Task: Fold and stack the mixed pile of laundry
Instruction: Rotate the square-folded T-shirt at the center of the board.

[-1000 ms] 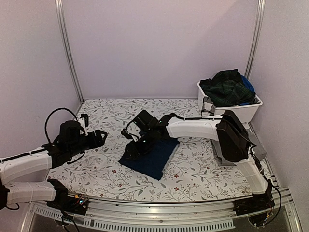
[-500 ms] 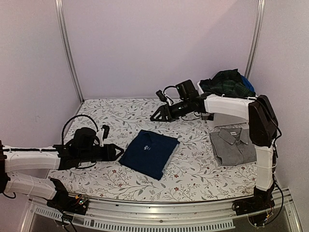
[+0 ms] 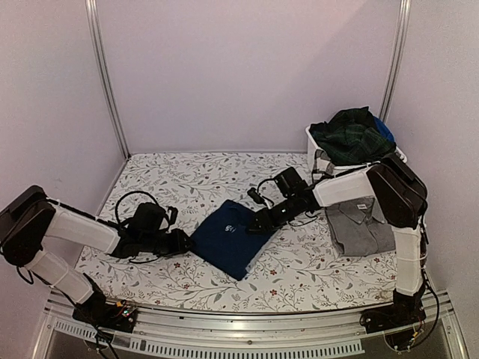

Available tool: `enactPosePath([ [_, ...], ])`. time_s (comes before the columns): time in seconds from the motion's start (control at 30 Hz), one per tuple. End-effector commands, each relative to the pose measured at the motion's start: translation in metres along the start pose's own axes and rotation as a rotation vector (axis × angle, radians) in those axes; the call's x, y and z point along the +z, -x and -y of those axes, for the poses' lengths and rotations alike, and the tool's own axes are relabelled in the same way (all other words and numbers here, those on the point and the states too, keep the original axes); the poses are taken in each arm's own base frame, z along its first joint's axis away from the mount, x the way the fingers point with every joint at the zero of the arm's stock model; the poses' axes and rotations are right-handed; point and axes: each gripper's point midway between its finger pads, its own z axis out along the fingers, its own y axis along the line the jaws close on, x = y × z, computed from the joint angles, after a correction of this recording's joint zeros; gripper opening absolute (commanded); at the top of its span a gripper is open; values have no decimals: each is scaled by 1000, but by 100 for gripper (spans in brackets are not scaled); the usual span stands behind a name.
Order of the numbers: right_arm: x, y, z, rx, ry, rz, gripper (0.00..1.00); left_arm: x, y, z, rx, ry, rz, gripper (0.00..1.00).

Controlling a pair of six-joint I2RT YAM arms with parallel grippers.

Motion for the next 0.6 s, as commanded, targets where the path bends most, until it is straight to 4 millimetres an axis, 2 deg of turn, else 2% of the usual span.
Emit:
enactPosePath([
  [0.0, 4, -86, -3, 157, -9, -144, 50, 12, 38, -11, -16, 17, 53, 32],
  [0.13, 12, -118, -75, 153, 142, -183, 55, 33, 61, -14, 19, 3, 34, 32],
  [0.2, 13, -129, -113, 143, 238, -196, 56, 40, 71, -8, 33, -39, 26, 32],
  [0.27, 7, -134, -128, 174, 264, -200, 56, 40, 82, -6, 38, -58, 31, 34],
  [0.3, -2, -129, -130, 179, 249, -174, 56, 35, 88, -2, 47, -77, 45, 36],
  [0.33, -9, -125, -123, 189, 204, -151, 56, 29, 93, 1, 54, -88, 65, 38],
  [0.5, -60, -77, -71, 137, -22, 50, 52, -6, 105, 20, 111, -142, 141, 45],
  [0.57, -70, -62, -59, 88, -98, 86, 50, -17, 102, 31, 151, -181, 150, 45],
])
